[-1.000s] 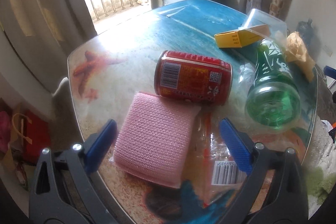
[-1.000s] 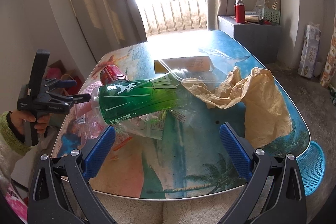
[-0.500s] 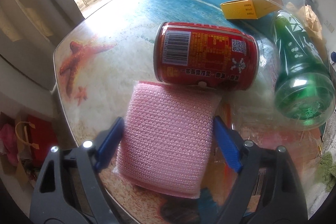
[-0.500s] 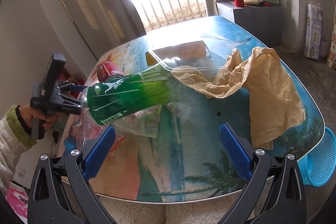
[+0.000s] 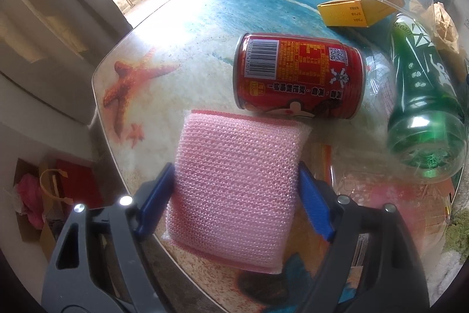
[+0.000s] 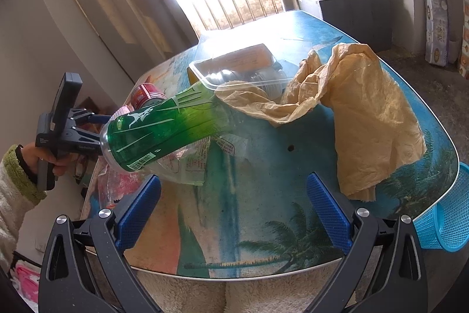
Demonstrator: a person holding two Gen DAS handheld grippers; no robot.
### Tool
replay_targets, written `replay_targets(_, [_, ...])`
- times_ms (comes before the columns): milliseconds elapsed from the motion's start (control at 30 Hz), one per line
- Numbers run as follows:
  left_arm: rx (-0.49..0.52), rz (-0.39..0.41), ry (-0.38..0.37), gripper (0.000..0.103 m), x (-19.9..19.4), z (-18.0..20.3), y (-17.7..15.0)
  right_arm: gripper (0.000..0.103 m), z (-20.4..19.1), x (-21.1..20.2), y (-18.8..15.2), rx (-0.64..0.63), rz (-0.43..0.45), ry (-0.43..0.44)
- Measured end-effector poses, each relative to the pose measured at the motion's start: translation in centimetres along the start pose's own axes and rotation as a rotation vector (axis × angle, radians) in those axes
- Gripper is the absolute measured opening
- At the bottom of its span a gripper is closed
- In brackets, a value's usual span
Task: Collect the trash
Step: 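Grasp the green bottle with the right tool and lift it off the table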
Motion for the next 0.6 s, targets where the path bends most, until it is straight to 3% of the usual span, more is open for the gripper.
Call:
replay_targets(133, [-0.104, 0.054, 0.018, 0.077, -2.5, -0.3, -0.8, 0.097, 0.4, -0.7, 0.0, 0.011, 0.003, 0.005])
replay_targets(300, [-0.350, 0.196, 0.007, 0.077, -6.4, -0.7, -3.1, 0.097, 0.9, -1.2, 0.6, 0.077, -0.026, 0.057])
replay_targets(500, [-0.558, 0.396, -0.077, 0.077, -8.7, 1.8, -6.0, 0.097, -0.7, -0.8, 2.3, 0.203, -0.137, 0.244])
replay_targets(600, [-0.611, 0.463, -0.076, 0.077, -9.0, 3.1, -7.0, 0.097, -2.2, 0.4, 3.1, 0.282, -0.218, 0.320])
Point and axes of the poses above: each gripper's, at about its wrist camera, not at the fingertips, and x roughly the way its jaws point, z to its right, y to its top, the point moved 8 cm from there along x, roughly the way its jaws point, and after that the axes turned 15 degrees about -y, right-handed, at the moved point
